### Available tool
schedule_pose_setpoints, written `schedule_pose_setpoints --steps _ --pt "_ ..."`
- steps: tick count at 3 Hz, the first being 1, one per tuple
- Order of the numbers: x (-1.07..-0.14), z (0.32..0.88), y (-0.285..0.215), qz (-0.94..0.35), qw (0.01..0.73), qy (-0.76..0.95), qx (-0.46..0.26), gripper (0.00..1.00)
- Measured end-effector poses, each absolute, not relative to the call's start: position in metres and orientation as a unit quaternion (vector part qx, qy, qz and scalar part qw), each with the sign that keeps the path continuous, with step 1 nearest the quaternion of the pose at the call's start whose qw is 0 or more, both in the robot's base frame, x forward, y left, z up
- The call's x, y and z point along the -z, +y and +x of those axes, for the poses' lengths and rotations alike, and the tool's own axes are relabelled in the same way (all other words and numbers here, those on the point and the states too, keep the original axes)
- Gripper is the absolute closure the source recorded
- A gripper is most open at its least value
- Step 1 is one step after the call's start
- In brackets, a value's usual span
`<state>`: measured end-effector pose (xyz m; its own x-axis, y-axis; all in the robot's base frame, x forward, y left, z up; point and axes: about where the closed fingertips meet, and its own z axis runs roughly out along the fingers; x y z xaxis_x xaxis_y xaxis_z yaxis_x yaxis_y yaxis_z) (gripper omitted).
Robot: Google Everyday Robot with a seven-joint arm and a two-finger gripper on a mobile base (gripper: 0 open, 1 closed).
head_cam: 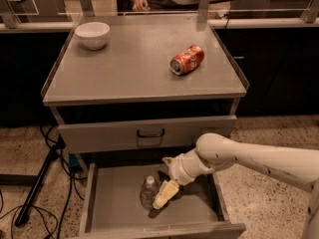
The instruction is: Pick water bottle from middle drawer and place on counter
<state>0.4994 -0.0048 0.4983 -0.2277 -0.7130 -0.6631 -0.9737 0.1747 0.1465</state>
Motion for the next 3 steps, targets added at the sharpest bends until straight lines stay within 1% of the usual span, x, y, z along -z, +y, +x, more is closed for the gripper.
schedule_pose_setpoints --steps 1,3 --pt "-0.4679 0.4826 0.0113 -0.592 0.216 0.713 -0.306 0.00" --pt "-0.4597 0.4789 0.0179 -0.601 0.211 0.703 -0.316 0.00"
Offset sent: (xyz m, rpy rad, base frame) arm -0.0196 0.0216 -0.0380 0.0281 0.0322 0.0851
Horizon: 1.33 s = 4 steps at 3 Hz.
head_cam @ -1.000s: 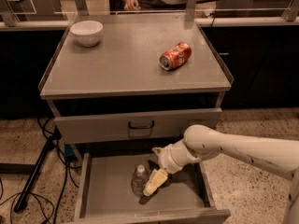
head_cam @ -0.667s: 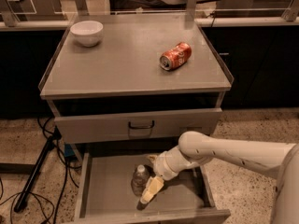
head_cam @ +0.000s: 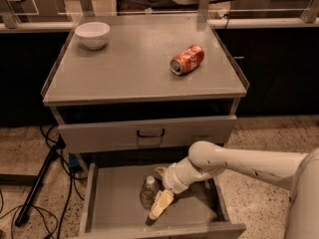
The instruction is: Pick water bottle from middle drawer and place on counter
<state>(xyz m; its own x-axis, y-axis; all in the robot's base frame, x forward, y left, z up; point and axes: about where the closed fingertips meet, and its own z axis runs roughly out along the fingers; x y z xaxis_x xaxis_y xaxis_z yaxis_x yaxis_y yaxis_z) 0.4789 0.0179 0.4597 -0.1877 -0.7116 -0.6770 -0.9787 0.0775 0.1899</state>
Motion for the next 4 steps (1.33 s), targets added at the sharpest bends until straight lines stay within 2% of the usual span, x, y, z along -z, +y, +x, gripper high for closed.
schedule_pose_setpoints --steps 2,4 --pt "-0.4499 0.4745 0.0330 -0.610 0.204 0.689 -0.335 0.00" --pt "-0.4499 0.4745 0.0330 -0.610 0.204 0.689 -0.335 0.41"
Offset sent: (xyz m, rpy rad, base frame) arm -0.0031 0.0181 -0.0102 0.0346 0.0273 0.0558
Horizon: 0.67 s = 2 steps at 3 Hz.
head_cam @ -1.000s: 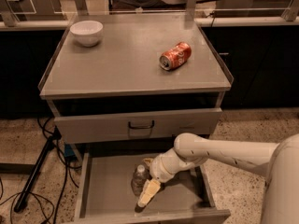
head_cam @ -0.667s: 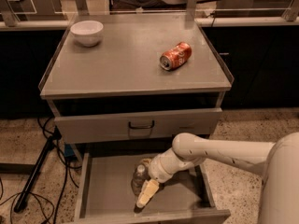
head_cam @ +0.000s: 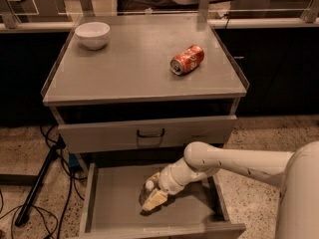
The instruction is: Pick water bottle from middle drawer and place on counter
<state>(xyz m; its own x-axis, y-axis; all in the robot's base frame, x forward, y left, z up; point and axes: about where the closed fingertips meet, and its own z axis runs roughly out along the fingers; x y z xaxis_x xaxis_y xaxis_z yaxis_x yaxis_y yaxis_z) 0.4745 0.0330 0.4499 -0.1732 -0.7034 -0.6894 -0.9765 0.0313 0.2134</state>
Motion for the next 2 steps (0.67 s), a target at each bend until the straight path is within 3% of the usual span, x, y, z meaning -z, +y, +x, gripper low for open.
schedule_pose_setpoints --steps 2 --pt "-0.4498 0.4744 0.0331 -0.610 0.204 0.689 -0.335 0.88"
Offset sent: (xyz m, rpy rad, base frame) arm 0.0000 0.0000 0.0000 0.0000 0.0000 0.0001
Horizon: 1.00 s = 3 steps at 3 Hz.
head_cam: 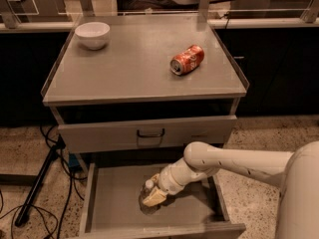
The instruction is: Pick water bottle from middle drawer and place on counter
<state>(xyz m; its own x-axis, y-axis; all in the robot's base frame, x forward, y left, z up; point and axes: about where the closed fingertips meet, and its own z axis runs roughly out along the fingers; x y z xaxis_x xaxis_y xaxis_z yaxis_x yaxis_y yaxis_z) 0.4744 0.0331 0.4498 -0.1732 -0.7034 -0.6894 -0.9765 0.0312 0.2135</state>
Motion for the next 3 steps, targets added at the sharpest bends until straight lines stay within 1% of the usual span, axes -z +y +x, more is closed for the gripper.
schedule_pose_setpoints --steps 1,3 --pt "-0.4498 0.4744 0.0331 -0.610 0.204 0.689 -0.335 1.00" --pt "-0.4598 0.4745 0.0358 -0.609 0.206 0.686 -0.342 1.00"
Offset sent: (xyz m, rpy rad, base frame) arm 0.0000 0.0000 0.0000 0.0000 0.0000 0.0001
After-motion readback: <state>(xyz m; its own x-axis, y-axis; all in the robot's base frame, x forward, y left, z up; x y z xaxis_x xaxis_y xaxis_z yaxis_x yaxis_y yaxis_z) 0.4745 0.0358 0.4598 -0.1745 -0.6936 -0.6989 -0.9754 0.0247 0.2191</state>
